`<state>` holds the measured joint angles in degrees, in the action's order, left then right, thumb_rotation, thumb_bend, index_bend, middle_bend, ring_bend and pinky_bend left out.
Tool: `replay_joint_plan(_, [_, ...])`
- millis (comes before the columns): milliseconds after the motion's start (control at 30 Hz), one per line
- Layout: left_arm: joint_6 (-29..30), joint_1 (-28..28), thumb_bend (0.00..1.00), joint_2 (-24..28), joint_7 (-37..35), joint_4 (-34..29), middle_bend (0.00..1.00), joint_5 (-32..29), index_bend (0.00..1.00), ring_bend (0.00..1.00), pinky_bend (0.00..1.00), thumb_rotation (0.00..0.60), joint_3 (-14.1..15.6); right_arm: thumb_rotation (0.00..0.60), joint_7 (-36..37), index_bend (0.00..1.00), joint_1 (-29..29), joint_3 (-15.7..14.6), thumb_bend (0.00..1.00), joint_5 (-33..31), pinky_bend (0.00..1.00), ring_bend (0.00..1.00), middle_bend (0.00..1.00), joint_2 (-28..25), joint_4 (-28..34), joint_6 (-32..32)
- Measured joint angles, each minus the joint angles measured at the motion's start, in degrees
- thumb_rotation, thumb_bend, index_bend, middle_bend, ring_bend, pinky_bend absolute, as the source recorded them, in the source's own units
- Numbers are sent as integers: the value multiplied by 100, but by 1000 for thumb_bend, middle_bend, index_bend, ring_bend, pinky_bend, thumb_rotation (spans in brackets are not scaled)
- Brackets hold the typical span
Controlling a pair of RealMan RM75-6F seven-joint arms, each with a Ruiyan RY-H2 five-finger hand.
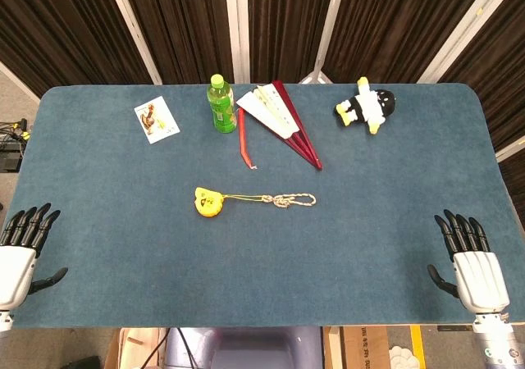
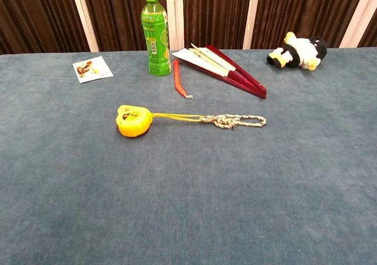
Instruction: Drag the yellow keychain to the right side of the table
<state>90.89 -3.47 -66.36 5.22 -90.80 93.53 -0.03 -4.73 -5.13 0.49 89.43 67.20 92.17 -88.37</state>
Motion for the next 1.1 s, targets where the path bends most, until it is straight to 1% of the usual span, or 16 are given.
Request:
replay_joint_plan(300, [-4, 1, 0, 19, 5, -17, 0, 41, 0, 0, 0, 600, 17, 600, -20, 0, 9, 24, 311, -4, 0, 0, 0, 14, 21, 35])
replay_joint_plan(500, [19, 24, 0, 32, -59, -24, 0, -9, 0, 0, 0, 600, 5, 600, 9, 0, -14, 74, 311, -27, 0, 0, 0, -5, 150, 81])
replay_joint_plan(700, [5, 19, 0, 45, -94, -30, 0, 6, 0, 0, 0, 600, 12, 600, -9, 0, -182, 224, 310, -11, 0, 0, 0, -25, 429, 199])
replay_joint_plan(867, [-26, 9, 0, 51, -112, -54, 0, -34, 0, 0, 0, 600, -6, 600, -104, 2, -512, 425, 311, -38, 0, 0, 0, -41, 742, 561])
replay_joint_plan(933, [-48, 0, 0, 49, -100, -61, 0, -34, 0, 0, 0, 600, -5, 600, -215, 69, -695, 519, 311, -106, 1, 0, 3, -39, 897, 820])
replay_joint_plan(1000, [-69, -5, 0, 48, -98, -70, 0, -40, 0, 0, 0, 600, -2, 600, -360, 192, -887, 617, 310, -201, 8, 0, 25, -19, 1024, 1084])
replay_joint_plan(1033, [-84, -9, 0, 49, -103, -78, 0, -50, 0, 0, 0, 600, -1, 600, -487, 211, -1033, 692, 310, -272, 11, 0, 34, 14, 1095, 1262])
replay_joint_plan(1100, [-109, -16, 0, 54, -116, -90, 0, -63, 0, 0, 0, 600, -1, 600, -715, 221, -1255, 805, 311, -375, 13, 0, 48, 109, 1160, 1488])
